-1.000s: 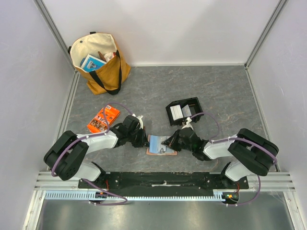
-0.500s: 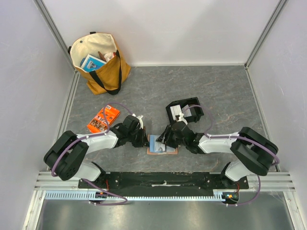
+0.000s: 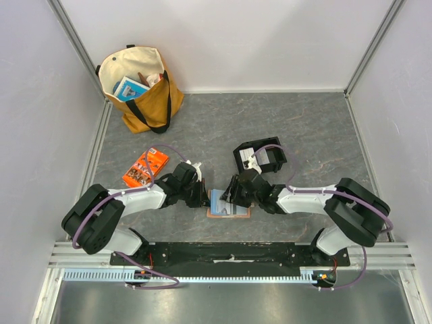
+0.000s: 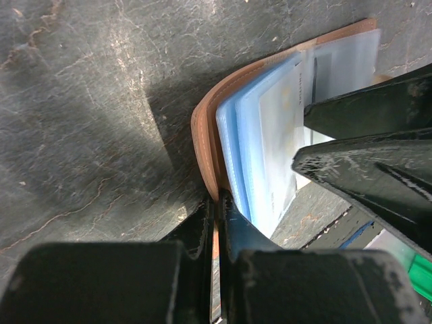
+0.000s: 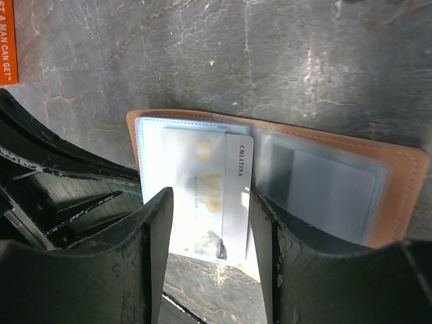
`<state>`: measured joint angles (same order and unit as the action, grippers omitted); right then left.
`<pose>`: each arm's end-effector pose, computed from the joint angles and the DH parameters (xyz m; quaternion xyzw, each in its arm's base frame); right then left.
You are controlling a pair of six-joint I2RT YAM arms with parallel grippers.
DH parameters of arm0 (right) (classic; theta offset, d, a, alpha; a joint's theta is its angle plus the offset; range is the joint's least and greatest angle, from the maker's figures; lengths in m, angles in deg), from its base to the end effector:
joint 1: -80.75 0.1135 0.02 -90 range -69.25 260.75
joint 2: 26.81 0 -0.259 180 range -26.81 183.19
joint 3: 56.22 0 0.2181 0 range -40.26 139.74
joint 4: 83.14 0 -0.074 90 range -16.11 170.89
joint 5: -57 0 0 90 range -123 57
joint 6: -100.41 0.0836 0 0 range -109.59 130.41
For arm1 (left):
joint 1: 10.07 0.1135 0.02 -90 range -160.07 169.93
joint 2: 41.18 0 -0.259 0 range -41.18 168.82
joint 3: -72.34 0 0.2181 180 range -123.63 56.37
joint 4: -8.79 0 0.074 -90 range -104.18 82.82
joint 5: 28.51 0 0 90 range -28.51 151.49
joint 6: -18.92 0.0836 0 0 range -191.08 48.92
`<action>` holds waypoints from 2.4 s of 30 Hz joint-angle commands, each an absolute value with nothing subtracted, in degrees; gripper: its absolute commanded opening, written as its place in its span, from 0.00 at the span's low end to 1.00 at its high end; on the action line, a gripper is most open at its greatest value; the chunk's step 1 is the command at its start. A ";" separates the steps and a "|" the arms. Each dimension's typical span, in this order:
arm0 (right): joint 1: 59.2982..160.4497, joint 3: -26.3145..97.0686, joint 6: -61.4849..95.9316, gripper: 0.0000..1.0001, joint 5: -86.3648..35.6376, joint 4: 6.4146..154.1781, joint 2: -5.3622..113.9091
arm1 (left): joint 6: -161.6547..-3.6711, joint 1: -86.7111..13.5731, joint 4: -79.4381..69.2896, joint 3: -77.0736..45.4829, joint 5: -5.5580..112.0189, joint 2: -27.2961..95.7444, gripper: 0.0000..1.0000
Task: Put the credit cards into the card holder
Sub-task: Insert the credit card into the card holder, then pick up the credit card from the storage box.
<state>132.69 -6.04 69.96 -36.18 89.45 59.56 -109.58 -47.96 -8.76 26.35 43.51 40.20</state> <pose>0.1847 0.2284 0.1346 0.0719 0.9160 0.3111 0.2427 0.1826 -0.1748 0.1208 0.0447 0.9368 -0.3105 0.1551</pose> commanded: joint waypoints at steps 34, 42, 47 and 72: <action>134.27 0.60 59.90 0.47 -41.96 82.93 54.23 | -108.26 -48.21 -12.71 27.19 46.99 39.94 0.02; 131.46 8.16 52.16 0.63 -46.80 73.78 50.01 | -108.17 -48.21 -13.51 26.76 47.08 38.71 0.02; 130.93 11.59 50.13 0.65 -45.75 70.53 52.02 | -108.17 -48.21 -13.86 26.40 46.55 37.31 0.02; 104.66 25.31 37.22 0.84 -28.71 66.39 69.78 | -108.26 -48.21 -14.74 25.53 46.55 36.60 0.02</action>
<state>105.19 23.01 39.29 -35.14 65.17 68.06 -109.50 -48.09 -14.07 26.33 45.46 37.14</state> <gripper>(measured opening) 0.838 0.033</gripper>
